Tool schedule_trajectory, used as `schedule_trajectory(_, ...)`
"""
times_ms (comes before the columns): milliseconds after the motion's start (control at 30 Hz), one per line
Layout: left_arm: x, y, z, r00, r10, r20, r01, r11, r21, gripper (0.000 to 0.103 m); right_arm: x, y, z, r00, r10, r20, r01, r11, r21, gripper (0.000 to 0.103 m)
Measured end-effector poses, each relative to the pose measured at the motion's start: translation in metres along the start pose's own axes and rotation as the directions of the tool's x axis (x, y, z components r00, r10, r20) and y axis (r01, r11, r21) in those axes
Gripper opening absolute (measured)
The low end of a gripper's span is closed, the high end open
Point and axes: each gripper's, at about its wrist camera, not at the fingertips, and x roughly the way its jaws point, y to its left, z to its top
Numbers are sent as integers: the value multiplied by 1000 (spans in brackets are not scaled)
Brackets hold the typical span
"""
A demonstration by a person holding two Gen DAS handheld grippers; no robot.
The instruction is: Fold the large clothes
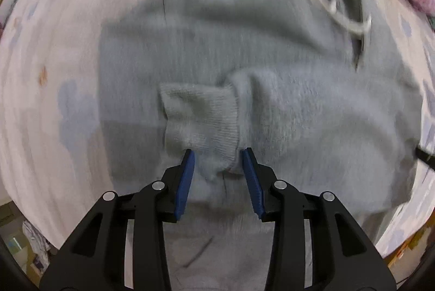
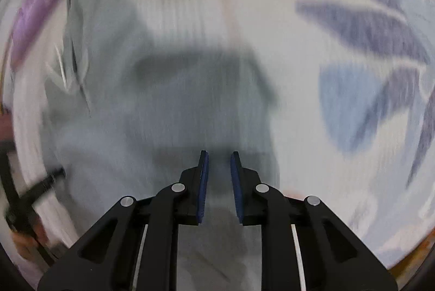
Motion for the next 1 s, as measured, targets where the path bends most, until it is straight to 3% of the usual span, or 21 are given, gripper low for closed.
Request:
schedule_trajectory(67,7,2,-8,1000,-15,25,15,1000,-24,38,10,-8,-12,997,24,75,-25,1000,7,14)
schedule_trajectory(133,1,1,-9,1000,-3,19,3,1000,-24,38,-4,-4,-15,1000,-3,10,2,1000,27,14)
schedule_trajectory(200,-8,-2,-13,1000,10,10,-9,1000,-13,39,-16,0,-28,999,44,-24,-44,999,20,16)
schedule_trajectory(267,-3,-6,-22,999,37,17,-37,999,18,46,11,-3,-40,997,-36,-63,35,999,-19,15)
schedule_trajectory(333,6,-7,-23,998,38,39,-39,999,25,49,23,-13,-41,1000,15,-16,-14,1000,19,15)
schedule_trajectory(433,-12,-14,-20,996,67,51,-69,996,49,50,0,-21,-40,998,36,-56,-33,998,57,18)
schedule_trajectory(500,-27,-17,-23,995,80,54,-83,995,47,50,-22,-23,-40,996,81,-44,-78,994,82,29)
schedule_trajectory(567,-43,-13,-27,995,84,57,-86,996,36,51,-48,-22,-47,994,107,-12,-106,992,73,75)
schedule_trajectory(700,-82,-4,-46,995,62,77,-63,998,16,56,-100,-6,-58,994,104,42,-106,993,58,79)
schedule_trajectory(767,-101,-5,-57,996,45,77,-46,999,19,58,-116,-1,-83,992,111,53,-114,992,58,79)
schedule_trajectory(867,-117,1,-98,995,26,96,-29,999,29,61,-137,18,-106,993,93,68,-96,995,38,79)
schedule_trajectory(1000,-138,29,-103,992,-12,122,9,1000,24,61,-168,45,-144,993,80,92,-82,996,20,79)
